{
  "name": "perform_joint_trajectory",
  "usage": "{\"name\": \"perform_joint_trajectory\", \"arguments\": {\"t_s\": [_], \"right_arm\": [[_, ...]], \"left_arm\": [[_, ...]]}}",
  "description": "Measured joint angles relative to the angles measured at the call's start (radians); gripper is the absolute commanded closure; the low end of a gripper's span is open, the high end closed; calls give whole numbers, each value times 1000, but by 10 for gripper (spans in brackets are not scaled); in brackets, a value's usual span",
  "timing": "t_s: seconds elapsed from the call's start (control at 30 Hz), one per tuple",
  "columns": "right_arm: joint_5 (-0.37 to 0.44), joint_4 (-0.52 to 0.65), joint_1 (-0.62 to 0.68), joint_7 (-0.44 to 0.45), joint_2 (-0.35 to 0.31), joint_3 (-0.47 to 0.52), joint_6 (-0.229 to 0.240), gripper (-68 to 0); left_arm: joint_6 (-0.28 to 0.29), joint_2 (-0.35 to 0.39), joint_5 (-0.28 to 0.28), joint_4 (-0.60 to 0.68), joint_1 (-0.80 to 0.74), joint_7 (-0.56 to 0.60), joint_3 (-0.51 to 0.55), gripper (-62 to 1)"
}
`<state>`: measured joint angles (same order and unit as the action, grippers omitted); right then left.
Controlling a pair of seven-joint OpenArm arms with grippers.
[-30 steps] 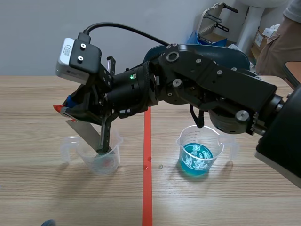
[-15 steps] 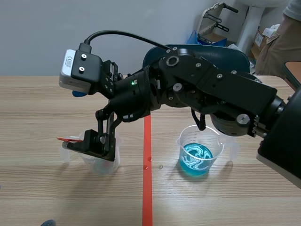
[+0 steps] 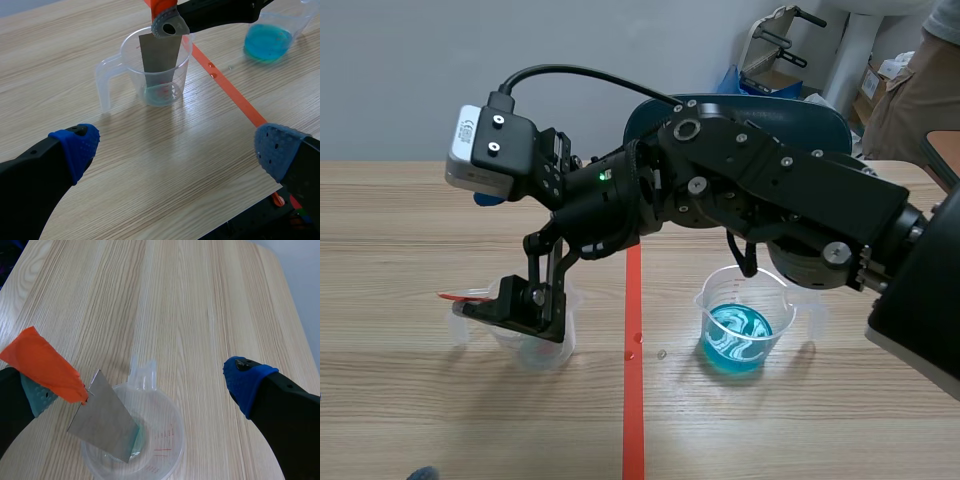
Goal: Do the redox reaction experiment
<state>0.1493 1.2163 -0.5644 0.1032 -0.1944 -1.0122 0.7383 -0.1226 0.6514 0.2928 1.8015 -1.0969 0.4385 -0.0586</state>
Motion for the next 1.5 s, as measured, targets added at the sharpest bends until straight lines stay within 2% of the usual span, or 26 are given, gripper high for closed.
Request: {"name": "perform_joint_trajectory", "arguments": {"t_s": [1.5], "right_arm": [[0,0,0,-19,0,0,0,-679]], "left_arm": [[0,0,0,0,0,0,0,-623]]}}
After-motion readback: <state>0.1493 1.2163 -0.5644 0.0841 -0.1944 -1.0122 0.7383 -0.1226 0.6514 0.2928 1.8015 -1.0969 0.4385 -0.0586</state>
